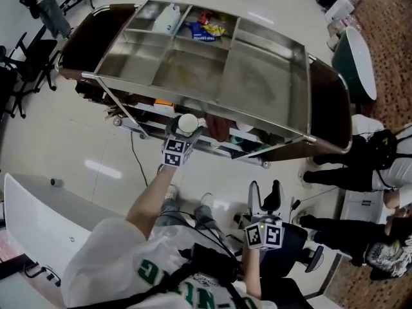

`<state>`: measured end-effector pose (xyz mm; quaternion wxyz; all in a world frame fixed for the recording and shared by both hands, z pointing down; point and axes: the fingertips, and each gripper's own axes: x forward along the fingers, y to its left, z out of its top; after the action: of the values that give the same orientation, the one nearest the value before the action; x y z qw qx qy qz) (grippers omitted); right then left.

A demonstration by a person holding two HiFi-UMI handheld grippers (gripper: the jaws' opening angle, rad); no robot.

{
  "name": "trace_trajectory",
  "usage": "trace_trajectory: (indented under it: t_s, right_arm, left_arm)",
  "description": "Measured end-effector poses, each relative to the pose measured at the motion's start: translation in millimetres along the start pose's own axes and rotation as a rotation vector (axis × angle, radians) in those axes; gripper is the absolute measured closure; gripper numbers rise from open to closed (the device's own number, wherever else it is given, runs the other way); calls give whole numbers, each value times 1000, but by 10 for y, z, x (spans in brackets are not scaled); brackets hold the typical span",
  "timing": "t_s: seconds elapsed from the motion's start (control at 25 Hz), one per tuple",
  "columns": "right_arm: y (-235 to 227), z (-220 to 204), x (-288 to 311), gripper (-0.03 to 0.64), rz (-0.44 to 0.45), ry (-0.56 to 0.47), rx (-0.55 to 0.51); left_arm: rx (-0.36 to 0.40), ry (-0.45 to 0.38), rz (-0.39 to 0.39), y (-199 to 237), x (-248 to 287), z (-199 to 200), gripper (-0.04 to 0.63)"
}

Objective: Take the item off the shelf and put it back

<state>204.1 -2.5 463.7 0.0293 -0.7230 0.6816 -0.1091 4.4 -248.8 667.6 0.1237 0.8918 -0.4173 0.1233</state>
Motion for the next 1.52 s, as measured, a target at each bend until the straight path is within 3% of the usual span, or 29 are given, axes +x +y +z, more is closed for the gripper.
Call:
trace_trajectory:
  t_s: [0.16,0.36,0.72,1.0,1.52]
  right_arm:
    - [180,34,148,268,69,-34,52]
    - [601,123,345,270,249,-66,18]
    - [1228,246,443,270,476,-112,-18]
    - [1336,303,428,270,501,-132,12]
    - [1145,360,296,270,450,-148,16]
  left_arm:
    - [52,-22,-47,-270,-577,282,213]
    - [102,-69,-68,-457,-1305,718,213]
    - [105,-251,2,-304,-2348,1430,213]
    - [118,-326,0,-361,-2677,1779,213]
    - [93,-335,-44,-553,-2740,1758,213]
